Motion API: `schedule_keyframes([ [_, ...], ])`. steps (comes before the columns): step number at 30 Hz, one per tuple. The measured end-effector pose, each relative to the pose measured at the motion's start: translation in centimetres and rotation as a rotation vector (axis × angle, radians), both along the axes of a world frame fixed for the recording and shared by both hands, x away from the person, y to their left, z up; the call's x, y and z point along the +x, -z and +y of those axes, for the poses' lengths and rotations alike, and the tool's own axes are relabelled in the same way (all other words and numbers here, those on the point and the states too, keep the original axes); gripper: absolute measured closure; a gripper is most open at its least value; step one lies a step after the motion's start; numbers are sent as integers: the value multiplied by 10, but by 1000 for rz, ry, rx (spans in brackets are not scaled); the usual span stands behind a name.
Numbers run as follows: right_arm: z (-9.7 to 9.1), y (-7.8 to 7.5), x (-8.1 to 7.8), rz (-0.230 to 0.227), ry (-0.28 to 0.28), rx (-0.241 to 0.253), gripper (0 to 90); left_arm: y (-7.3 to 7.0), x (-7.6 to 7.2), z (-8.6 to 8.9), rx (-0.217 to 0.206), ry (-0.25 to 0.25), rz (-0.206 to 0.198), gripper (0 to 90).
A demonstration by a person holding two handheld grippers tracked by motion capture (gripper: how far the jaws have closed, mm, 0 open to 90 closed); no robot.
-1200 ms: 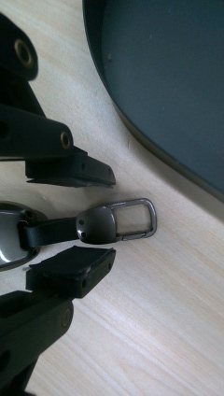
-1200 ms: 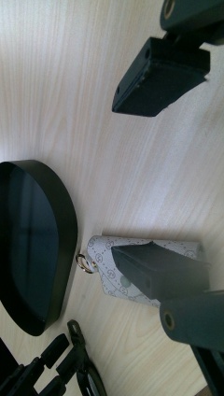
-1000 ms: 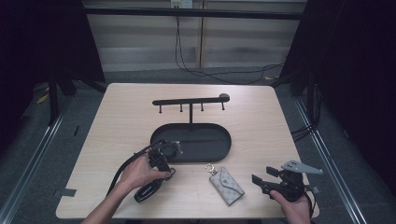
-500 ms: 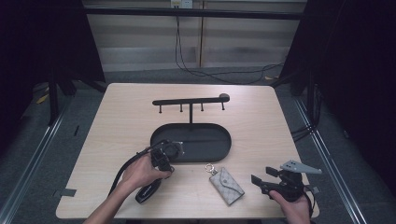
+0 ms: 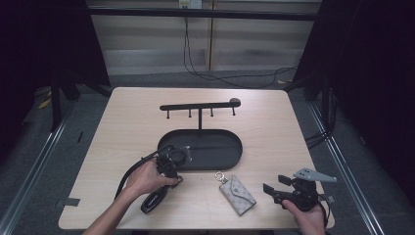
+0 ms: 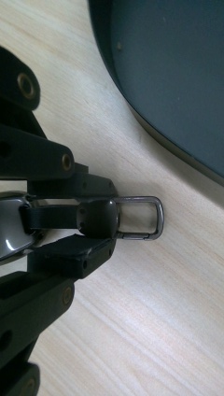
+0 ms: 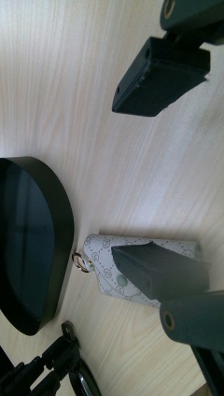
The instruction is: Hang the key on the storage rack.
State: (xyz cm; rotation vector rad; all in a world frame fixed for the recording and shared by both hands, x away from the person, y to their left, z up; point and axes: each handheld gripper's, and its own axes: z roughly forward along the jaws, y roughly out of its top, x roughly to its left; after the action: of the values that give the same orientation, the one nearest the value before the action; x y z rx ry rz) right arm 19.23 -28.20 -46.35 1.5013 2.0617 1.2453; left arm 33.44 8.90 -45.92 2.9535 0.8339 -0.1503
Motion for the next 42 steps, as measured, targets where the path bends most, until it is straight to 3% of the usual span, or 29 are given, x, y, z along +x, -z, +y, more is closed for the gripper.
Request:
schedule_keyframes([
  [5,0,0,0,-1,-3,-4,256,-5,-1,4,-9,-2,7,707],
  [11,1,0,0,2,-5,-3,256,-17,-3,11,-23,-38,-1,708],
  [15,1,-1,-1,-3,-13,0,258,-29,-3,18,-35,-29,-1,708],
  [21,2,0,0,-5,-18,-3,258,-44,-3,27,-60,-42,-24,708],
  [26,1,0,0,0,-16,0,258,-59,1,39,-82,-91,-37,708],
  [29,1,0,0,1,-15,1,258,-67,2,46,-101,-78,-43,708],
  [31,1,0,0,1,-15,1,258,-71,1,48,-113,-90,-68,708],
  [42,1,0,0,0,-14,2,257,-94,4,59,-132,-127,-104,708],
])
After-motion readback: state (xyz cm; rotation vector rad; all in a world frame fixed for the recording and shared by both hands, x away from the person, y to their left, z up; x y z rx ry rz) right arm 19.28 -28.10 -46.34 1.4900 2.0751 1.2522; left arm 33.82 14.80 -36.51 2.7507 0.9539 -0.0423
